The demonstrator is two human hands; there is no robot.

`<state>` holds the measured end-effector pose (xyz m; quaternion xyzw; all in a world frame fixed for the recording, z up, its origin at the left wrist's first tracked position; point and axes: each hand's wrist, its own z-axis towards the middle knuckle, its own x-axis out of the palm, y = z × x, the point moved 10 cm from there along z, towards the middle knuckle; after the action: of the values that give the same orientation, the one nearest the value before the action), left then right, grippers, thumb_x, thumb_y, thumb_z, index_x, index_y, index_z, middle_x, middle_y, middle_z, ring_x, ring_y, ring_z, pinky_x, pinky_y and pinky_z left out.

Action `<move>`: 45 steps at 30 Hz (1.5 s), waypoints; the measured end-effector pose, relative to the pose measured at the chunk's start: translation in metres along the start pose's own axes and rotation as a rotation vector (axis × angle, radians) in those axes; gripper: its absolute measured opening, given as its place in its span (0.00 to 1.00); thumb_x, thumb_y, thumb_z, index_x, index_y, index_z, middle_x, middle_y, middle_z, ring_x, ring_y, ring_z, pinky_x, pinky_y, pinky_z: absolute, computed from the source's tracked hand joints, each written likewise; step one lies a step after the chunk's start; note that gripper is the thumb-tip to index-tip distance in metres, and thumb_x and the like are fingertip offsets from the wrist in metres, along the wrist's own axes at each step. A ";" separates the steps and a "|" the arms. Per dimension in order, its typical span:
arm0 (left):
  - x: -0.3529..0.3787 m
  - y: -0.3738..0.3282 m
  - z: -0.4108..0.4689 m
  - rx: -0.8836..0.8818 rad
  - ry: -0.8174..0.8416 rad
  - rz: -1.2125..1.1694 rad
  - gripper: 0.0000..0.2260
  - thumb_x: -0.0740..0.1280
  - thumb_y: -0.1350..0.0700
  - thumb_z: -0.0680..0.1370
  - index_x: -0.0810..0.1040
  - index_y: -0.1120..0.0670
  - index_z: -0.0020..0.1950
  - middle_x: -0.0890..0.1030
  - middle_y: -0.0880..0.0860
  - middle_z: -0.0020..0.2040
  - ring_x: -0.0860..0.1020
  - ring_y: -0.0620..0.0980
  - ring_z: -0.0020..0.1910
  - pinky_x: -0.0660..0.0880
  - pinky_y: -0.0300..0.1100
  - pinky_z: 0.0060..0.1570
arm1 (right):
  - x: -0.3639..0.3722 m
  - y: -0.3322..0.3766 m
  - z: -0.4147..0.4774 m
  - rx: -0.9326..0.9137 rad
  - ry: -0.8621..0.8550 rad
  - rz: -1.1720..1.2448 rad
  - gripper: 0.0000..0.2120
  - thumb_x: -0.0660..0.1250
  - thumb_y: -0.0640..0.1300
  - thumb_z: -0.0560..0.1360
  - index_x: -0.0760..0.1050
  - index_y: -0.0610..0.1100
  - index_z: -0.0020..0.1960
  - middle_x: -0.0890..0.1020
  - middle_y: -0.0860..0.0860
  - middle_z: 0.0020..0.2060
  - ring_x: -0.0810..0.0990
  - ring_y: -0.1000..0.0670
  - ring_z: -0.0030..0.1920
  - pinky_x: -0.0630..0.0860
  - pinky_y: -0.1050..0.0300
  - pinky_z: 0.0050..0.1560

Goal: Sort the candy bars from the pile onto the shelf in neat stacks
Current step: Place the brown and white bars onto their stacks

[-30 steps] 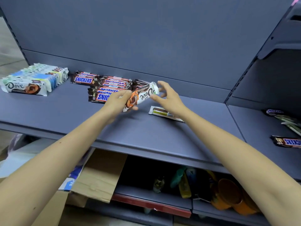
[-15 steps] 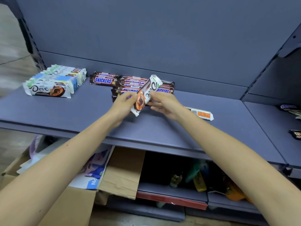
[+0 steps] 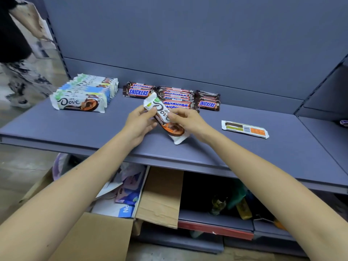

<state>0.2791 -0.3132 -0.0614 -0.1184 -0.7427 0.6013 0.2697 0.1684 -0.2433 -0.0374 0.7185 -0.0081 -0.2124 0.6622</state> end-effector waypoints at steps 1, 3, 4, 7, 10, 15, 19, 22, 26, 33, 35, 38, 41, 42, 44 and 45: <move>-0.008 0.000 0.001 -0.013 -0.034 -0.050 0.05 0.62 0.59 0.79 0.75 0.50 0.48 0.79 0.50 0.47 0.77 0.45 0.40 0.74 0.32 0.35 | 0.002 0.000 0.001 0.001 0.008 -0.043 0.08 0.64 0.43 0.77 0.78 0.41 0.52 0.80 0.50 0.40 0.77 0.59 0.38 0.73 0.70 0.43; -0.025 0.001 0.003 -0.032 -0.104 -0.138 0.06 0.61 0.59 0.80 0.74 0.50 0.46 0.79 0.49 0.44 0.77 0.45 0.40 0.75 0.31 0.34 | 0.005 -0.002 0.004 0.000 0.008 -0.152 0.07 0.65 0.46 0.76 0.79 0.44 0.49 0.80 0.50 0.42 0.77 0.55 0.43 0.72 0.61 0.49; -0.032 0.000 0.004 -0.036 -0.129 -0.174 0.07 0.61 0.59 0.80 0.74 0.50 0.45 0.78 0.49 0.42 0.76 0.45 0.40 0.75 0.31 0.33 | 0.006 -0.004 0.006 0.005 -0.002 -0.176 0.06 0.66 0.45 0.76 0.79 0.45 0.48 0.79 0.50 0.42 0.76 0.53 0.44 0.73 0.56 0.50; -0.049 -0.002 0.007 -0.025 -0.162 -0.213 0.06 0.60 0.60 0.80 0.73 0.52 0.46 0.78 0.49 0.42 0.77 0.45 0.41 0.76 0.30 0.33 | 0.016 -0.005 0.013 0.022 -0.014 -0.191 0.02 0.67 0.42 0.75 0.79 0.47 0.44 0.78 0.51 0.40 0.76 0.50 0.44 0.77 0.44 0.53; -0.075 -0.015 0.008 0.078 -0.238 -0.026 0.05 0.61 0.61 0.79 0.70 0.53 0.52 0.78 0.52 0.50 0.76 0.48 0.47 0.76 0.34 0.37 | 0.028 0.002 0.023 -0.016 -0.057 -0.321 0.04 0.68 0.43 0.74 0.81 0.46 0.47 0.80 0.51 0.40 0.76 0.51 0.44 0.75 0.48 0.52; -0.131 -0.062 -0.022 0.564 -0.557 0.733 0.17 0.64 0.64 0.73 0.67 0.62 0.61 0.69 0.63 0.59 0.68 0.58 0.59 0.64 0.43 0.59 | 0.060 0.024 0.046 -0.108 -0.098 -0.443 0.09 0.67 0.44 0.74 0.81 0.44 0.53 0.80 0.51 0.41 0.76 0.53 0.43 0.71 0.63 0.42; -0.143 -0.042 -0.007 0.430 -0.393 1.114 0.04 0.61 0.64 0.72 0.74 0.59 0.44 0.75 0.55 0.39 0.74 0.60 0.45 0.67 0.46 0.46 | 0.097 0.034 0.068 -0.139 -0.055 -0.503 0.10 0.68 0.45 0.74 0.82 0.44 0.53 0.82 0.48 0.42 0.73 0.54 0.41 0.66 0.65 0.36; -0.135 -0.038 -0.006 0.392 -0.316 1.153 0.04 0.61 0.63 0.71 0.73 0.55 0.39 0.73 0.51 0.34 0.73 0.58 0.41 0.73 0.50 0.46 | 0.124 0.042 0.085 -0.169 -0.035 -0.593 0.10 0.69 0.47 0.73 0.82 0.44 0.51 0.84 0.47 0.45 0.73 0.55 0.42 0.65 0.61 0.38; -0.136 -0.041 -0.014 0.418 -0.397 1.120 0.05 0.61 0.62 0.72 0.76 0.59 0.44 0.79 0.57 0.40 0.74 0.59 0.45 0.70 0.48 0.43 | 0.149 0.051 0.107 -0.210 -0.023 -0.677 0.11 0.69 0.49 0.72 0.82 0.42 0.48 0.84 0.45 0.44 0.73 0.53 0.41 0.66 0.59 0.37; -0.138 -0.041 -0.016 0.394 -0.396 1.118 0.05 0.61 0.61 0.74 0.75 0.59 0.47 0.79 0.57 0.45 0.72 0.58 0.50 0.69 0.49 0.46 | 0.175 0.073 0.127 -0.290 0.030 -0.854 0.15 0.70 0.49 0.71 0.76 0.35 0.44 0.75 0.45 0.37 0.72 0.46 0.41 0.63 0.55 0.38; -0.138 -0.041 -0.016 0.386 -0.397 1.111 0.05 0.61 0.61 0.74 0.75 0.58 0.47 0.79 0.56 0.45 0.72 0.56 0.49 0.69 0.49 0.46 | 0.182 0.077 0.128 -0.315 0.054 -0.849 0.12 0.71 0.48 0.70 0.73 0.40 0.45 0.78 0.45 0.40 0.74 0.45 0.43 0.68 0.53 0.41; -0.138 -0.041 -0.016 0.403 -0.407 1.108 0.04 0.61 0.61 0.74 0.75 0.58 0.46 0.78 0.56 0.43 0.72 0.56 0.47 0.69 0.49 0.44 | 0.191 0.081 0.131 -0.346 0.077 -0.880 0.11 0.70 0.47 0.71 0.70 0.42 0.44 0.81 0.42 0.44 0.76 0.42 0.47 0.71 0.51 0.45; -0.138 -0.041 -0.016 0.413 -0.411 1.109 0.04 0.61 0.61 0.73 0.74 0.58 0.45 0.78 0.56 0.42 0.72 0.56 0.46 0.69 0.49 0.43 | 0.197 0.085 0.135 -0.387 0.077 -0.946 0.12 0.70 0.47 0.71 0.74 0.39 0.47 0.81 0.43 0.46 0.76 0.43 0.49 0.70 0.53 0.44; -0.138 -0.041 -0.015 0.418 -0.411 1.115 0.04 0.61 0.61 0.73 0.74 0.58 0.45 0.78 0.56 0.42 0.72 0.56 0.46 0.69 0.49 0.43 | 0.201 0.086 0.136 -0.406 0.083 -0.968 0.13 0.70 0.47 0.71 0.74 0.39 0.48 0.80 0.44 0.47 0.76 0.43 0.49 0.69 0.54 0.43; -0.138 -0.040 -0.015 0.412 -0.407 1.132 0.05 0.61 0.60 0.74 0.75 0.58 0.46 0.78 0.56 0.43 0.72 0.56 0.47 0.68 0.48 0.43 | 0.206 0.088 0.137 -0.440 0.084 -0.986 0.12 0.69 0.47 0.71 0.73 0.40 0.49 0.78 0.44 0.48 0.75 0.44 0.49 0.65 0.55 0.41; -0.138 -0.039 -0.014 0.408 -0.404 1.137 0.05 0.61 0.60 0.74 0.75 0.58 0.46 0.78 0.55 0.43 0.72 0.55 0.47 0.68 0.47 0.43 | 0.206 0.089 0.138 -0.446 0.078 -0.988 0.12 0.69 0.47 0.71 0.73 0.40 0.49 0.78 0.45 0.49 0.75 0.44 0.50 0.65 0.56 0.41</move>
<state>0.4064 -0.3802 -0.0574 -0.3248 -0.4707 0.7903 -0.2200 0.3364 -0.4452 -0.0179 0.4860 0.4005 -0.4683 0.6198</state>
